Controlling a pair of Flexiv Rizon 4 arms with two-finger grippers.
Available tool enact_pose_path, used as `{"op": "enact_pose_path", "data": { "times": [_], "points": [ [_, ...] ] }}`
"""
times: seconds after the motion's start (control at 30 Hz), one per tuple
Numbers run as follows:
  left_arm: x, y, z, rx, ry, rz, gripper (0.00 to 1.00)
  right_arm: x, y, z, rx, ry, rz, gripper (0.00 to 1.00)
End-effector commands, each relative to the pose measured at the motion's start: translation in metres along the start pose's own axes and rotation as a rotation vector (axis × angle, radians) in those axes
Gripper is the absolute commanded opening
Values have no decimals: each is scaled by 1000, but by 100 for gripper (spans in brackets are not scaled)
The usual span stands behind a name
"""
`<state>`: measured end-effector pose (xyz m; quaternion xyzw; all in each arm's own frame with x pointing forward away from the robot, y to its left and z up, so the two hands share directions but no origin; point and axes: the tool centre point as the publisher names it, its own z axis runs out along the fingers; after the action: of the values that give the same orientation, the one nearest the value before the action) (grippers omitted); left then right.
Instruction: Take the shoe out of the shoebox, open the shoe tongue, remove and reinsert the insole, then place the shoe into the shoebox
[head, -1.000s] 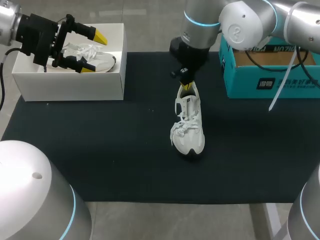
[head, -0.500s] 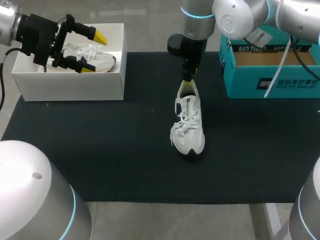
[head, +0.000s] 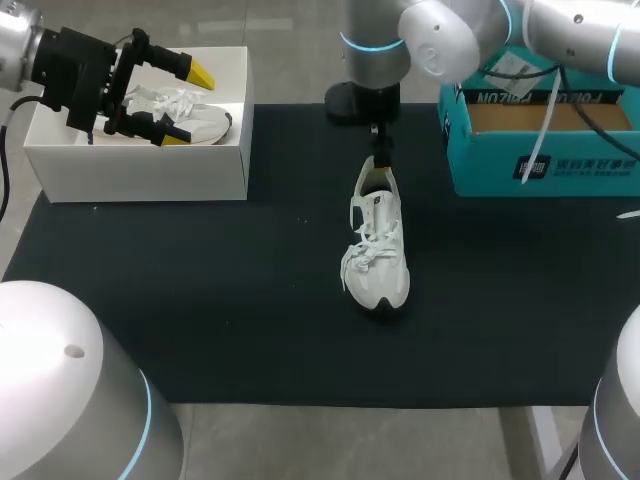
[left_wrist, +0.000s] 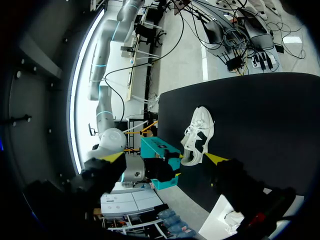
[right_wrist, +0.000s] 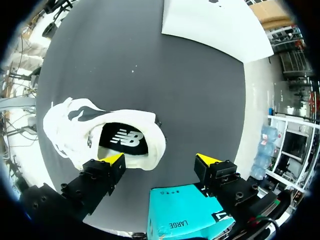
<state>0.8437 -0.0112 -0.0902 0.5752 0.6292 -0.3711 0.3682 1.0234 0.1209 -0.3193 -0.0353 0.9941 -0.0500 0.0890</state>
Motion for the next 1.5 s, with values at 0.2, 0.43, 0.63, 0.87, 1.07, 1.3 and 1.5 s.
{"op": "enact_pose_path", "data": {
  "times": [0.2, 0.43, 0.63, 0.87, 1.07, 1.3, 1.5],
  "points": [
    [-1, 1, 0, 2, 5, 0, 100, -4, -4, 23, -40, -8, 58, 91],
    [-1, 1, 0, 2, 5, 0, 100, -9, -4, 47, -33, -1, 74, 89],
    [-1, 1, 0, 2, 5, 0, 100, -17, -4, 64, -36, 14, 94, 82],
    [-1, 1, 0, 2, 5, 0, 100, -18, -4, 76, -42, 34, 127, 64],
    [-1, 1, 0, 2, 5, 0, 100, -13, 1, 83, -31, 48, 122, 35],
    [-1, 1, 0, 2, 5, 0, 100, -4, 5, 66, -18, 38, 141, 0],
    [-1, 1, 0, 2, 5, 0, 100, 2, 4, 20, -21, 13, 186, 0]
  ]
}}
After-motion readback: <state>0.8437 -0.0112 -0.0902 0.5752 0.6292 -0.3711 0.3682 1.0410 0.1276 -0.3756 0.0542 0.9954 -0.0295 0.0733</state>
